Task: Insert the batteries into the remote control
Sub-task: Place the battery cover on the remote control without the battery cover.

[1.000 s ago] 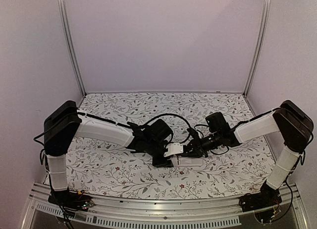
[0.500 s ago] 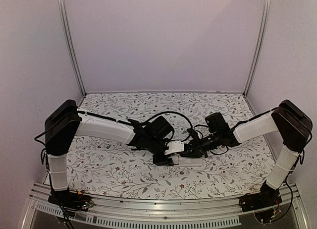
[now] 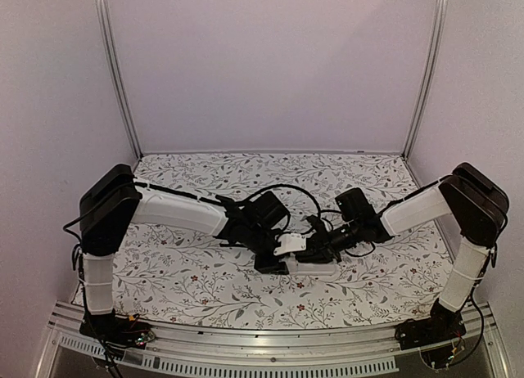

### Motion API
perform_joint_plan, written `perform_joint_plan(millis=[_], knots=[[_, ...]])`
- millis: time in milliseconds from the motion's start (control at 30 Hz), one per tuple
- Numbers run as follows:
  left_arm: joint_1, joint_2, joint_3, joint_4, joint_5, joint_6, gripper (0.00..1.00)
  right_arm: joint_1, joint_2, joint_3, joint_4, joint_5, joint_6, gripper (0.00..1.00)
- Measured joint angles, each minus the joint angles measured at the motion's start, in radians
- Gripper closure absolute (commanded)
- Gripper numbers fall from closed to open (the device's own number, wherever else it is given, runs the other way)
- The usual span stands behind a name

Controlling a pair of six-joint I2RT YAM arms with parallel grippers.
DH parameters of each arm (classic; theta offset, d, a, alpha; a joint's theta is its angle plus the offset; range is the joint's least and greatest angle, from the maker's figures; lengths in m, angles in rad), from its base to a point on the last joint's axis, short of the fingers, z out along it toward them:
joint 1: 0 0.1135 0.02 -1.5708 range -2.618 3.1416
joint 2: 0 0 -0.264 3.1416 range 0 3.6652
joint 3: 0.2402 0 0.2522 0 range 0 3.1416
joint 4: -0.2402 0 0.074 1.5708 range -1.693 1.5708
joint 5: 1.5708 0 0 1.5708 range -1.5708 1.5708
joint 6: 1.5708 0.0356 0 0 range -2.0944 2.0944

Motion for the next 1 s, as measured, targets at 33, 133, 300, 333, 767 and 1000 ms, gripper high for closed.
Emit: perform_joint_plan(millis=[33, 133, 300, 333, 767, 1000], knots=[[0.0, 0.0, 0.0, 0.0, 0.001, 0.0, 0.44, 0.0, 0.003, 0.003, 0.0, 0.0, 0.001, 0.89], [0.002, 0.001, 0.0, 0.0, 0.003, 0.002, 0.44, 0.001, 0.011, 0.019, 0.001, -0.001, 0.001, 0.88], [0.005, 0.01, 0.003, -0.003, 0.005, 0.005, 0.43, 0.008, 0.029, 0.047, 0.0, -0.003, 0.001, 0.88], [0.007, 0.011, 0.004, -0.007, 0.005, 0.006, 0.43, 0.008, 0.034, 0.051, 0.0, -0.005, 0.001, 0.89], [0.015, 0.021, 0.008, -0.045, 0.009, 0.013, 0.41, 0.017, 0.084, 0.079, -0.001, -0.005, 0.005, 0.86], [0.018, 0.021, 0.008, -0.039, 0.009, 0.017, 0.31, 0.019, 0.077, 0.078, -0.003, -0.003, 0.001, 0.77]])
